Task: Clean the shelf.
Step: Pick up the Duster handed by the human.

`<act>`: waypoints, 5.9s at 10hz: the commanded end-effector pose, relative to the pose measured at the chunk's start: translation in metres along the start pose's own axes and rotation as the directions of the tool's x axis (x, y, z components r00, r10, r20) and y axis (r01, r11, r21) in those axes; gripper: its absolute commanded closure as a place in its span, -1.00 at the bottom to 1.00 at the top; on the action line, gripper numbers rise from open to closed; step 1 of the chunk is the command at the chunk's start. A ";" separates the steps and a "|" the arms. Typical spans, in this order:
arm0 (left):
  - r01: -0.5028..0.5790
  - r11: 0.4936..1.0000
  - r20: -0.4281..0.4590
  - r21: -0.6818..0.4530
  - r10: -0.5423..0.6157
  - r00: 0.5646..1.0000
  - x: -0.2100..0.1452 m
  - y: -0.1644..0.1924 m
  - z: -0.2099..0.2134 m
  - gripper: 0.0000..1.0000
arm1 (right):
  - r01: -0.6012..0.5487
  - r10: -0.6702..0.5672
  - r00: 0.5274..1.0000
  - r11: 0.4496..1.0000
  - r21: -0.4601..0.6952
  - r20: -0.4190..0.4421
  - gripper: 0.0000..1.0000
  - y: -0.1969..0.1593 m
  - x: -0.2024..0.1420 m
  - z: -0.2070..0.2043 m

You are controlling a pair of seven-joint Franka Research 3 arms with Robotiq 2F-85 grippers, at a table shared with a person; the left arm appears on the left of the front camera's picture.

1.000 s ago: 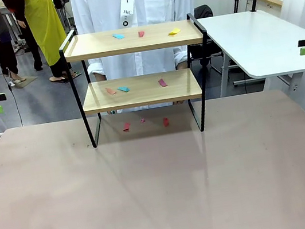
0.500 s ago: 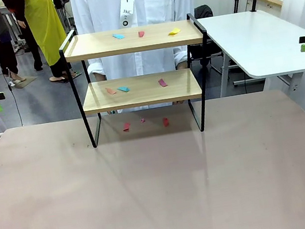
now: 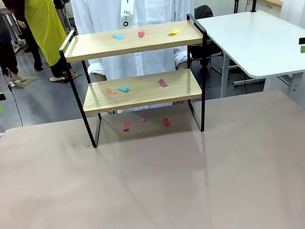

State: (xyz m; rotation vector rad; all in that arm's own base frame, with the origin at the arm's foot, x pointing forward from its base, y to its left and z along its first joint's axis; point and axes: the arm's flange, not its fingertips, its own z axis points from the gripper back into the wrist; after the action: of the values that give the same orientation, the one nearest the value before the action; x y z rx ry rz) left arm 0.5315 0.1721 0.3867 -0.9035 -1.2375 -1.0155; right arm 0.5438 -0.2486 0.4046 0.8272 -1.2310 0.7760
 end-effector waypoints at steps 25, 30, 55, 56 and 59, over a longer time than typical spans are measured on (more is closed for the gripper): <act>0.010 1.000 -0.006 -0.005 -0.010 1.000 0.002 0.000 0.000 -1.00 | -0.004 0.004 1.000 1.000 0.001 0.003 -1.00 0.001 0.002 0.000; -0.013 0.993 -0.094 0.118 0.025 0.995 0.040 -0.016 -0.007 -1.00 | -0.004 0.004 1.000 1.000 0.001 0.003 -1.00 0.001 0.002 0.000; -0.083 0.717 -0.527 0.692 0.581 0.620 0.195 -0.088 -0.174 -1.00 | -0.004 0.004 1.000 1.000 0.001 0.003 -1.00 0.001 0.002 0.000; -0.062 0.699 -0.527 0.712 0.591 0.611 0.191 -0.085 -0.178 -1.00 | -0.004 0.004 1.000 1.000 0.001 0.003 -1.00 0.001 0.002 0.000; -0.081 0.689 -0.519 0.720 0.612 0.596 0.183 -0.077 -0.181 -1.00 | -0.004 0.004 1.000 1.000 0.001 0.003 -1.00 0.001 0.002 0.000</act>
State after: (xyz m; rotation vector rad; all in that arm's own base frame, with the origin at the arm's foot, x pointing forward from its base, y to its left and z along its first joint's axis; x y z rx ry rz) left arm 0.5182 -0.0443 0.5436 -0.1346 -0.5497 -0.4552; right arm 0.5434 -0.2499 0.4044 0.8264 -1.2317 0.7744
